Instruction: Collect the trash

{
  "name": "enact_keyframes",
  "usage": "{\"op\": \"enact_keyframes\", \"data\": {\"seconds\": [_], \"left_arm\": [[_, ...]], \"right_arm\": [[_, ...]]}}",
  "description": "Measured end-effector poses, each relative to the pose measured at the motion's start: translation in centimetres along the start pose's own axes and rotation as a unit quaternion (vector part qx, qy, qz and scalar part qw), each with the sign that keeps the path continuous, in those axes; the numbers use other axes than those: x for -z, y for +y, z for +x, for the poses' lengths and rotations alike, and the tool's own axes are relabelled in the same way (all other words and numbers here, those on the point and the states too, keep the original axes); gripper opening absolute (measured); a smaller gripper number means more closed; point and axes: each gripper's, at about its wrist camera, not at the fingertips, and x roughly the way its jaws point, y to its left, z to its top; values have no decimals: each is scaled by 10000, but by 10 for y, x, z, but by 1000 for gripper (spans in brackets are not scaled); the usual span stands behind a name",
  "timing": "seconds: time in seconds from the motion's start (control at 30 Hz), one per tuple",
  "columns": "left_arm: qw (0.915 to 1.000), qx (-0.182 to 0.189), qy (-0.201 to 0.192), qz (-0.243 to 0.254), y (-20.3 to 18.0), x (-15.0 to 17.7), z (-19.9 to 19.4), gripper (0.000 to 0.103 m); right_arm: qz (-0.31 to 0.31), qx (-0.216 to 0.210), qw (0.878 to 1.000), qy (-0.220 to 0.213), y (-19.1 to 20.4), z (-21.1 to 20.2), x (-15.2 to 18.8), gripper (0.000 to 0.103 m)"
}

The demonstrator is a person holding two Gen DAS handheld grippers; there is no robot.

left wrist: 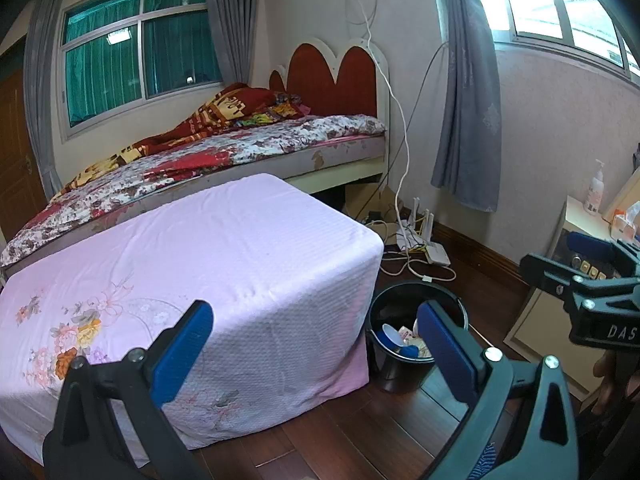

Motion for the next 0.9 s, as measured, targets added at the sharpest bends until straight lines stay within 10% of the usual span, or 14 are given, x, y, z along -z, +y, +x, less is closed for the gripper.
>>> {"op": "enact_keyframes", "data": {"seconds": [0.9], "left_arm": [[9997, 119, -43, 191, 5, -1, 2, 102]], "right_arm": [[2, -1, 10000, 12, 1, 1, 0, 103]]}}
